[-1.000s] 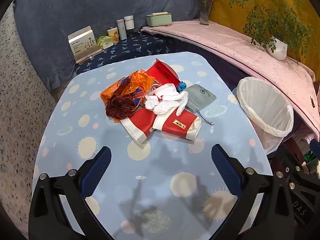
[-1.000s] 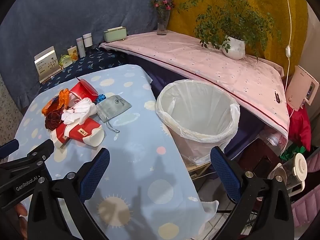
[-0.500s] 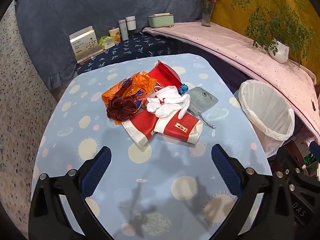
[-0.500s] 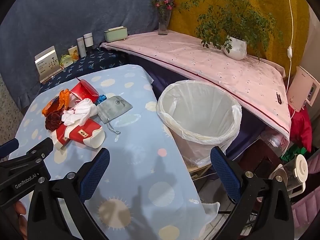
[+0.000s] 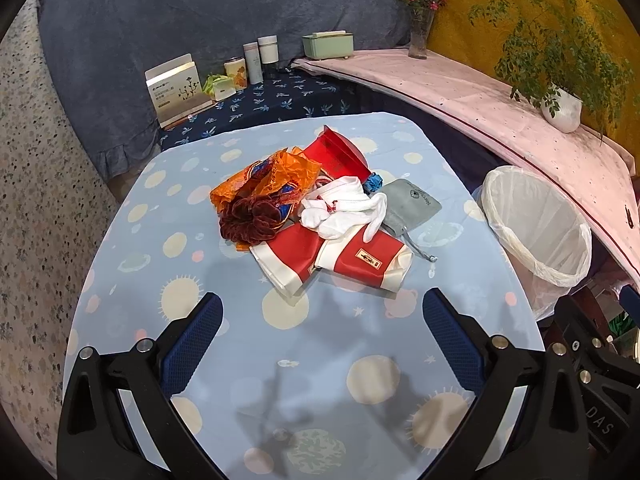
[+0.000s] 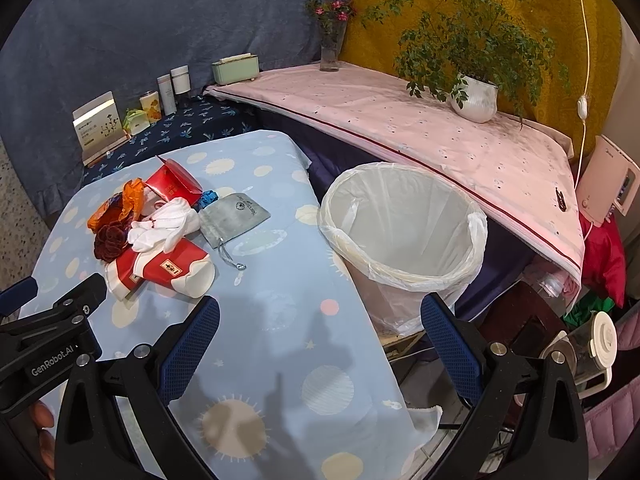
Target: Collect trash
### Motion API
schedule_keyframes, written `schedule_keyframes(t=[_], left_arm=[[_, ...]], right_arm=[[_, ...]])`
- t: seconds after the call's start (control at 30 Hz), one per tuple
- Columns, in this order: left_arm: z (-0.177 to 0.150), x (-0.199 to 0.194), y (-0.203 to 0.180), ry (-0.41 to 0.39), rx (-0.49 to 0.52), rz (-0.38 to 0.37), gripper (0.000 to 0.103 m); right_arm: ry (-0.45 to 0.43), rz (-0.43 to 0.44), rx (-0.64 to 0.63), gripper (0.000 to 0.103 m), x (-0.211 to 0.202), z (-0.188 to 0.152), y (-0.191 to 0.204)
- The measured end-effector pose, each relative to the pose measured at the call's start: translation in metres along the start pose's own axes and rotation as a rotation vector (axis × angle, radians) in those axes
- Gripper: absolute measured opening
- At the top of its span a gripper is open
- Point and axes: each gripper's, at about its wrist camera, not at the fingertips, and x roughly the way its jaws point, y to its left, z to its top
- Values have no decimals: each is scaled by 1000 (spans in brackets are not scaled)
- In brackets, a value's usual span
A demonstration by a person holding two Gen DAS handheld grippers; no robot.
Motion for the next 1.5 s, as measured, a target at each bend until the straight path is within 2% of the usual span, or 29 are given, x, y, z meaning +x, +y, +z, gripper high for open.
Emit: schedule_keyframes(t=[1.5], left_arm=[[1, -7, -10, -16, 15, 2, 96]], right_arm=[[-19, -6, 41, 96, -5, 1, -16]])
